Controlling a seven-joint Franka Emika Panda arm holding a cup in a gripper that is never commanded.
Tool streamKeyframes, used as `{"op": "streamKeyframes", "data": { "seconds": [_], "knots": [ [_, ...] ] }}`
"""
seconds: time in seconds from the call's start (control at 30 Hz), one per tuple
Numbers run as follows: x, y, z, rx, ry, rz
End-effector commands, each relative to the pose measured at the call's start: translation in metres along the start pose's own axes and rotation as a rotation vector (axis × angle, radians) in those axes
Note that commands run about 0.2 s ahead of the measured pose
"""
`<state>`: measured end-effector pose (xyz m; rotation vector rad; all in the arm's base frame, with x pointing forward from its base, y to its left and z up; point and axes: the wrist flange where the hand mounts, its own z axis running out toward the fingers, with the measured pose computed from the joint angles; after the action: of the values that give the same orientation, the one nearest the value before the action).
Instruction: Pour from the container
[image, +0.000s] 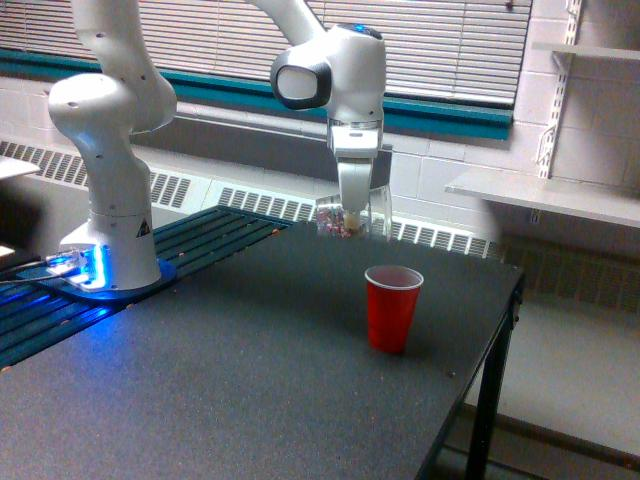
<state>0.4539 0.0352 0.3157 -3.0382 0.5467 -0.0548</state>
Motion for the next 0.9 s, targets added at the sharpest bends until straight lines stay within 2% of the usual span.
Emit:
{"op": "streamKeyframes", "data": {
  "seconds": [0.03, 0.5, 0.67, 0.9],
  "knots": [
    [0.006, 0.015, -0.009, -0.029, 0.000, 0.014],
    [0.025, 0.029, -0.023, -0.100, -0.025, -0.044],
    [0.028, 0.025, -0.022, -0.110, -0.029, -0.044],
    [0.026, 0.021, -0.020, -0.126, -0.069, -0.068]
  ]
}}
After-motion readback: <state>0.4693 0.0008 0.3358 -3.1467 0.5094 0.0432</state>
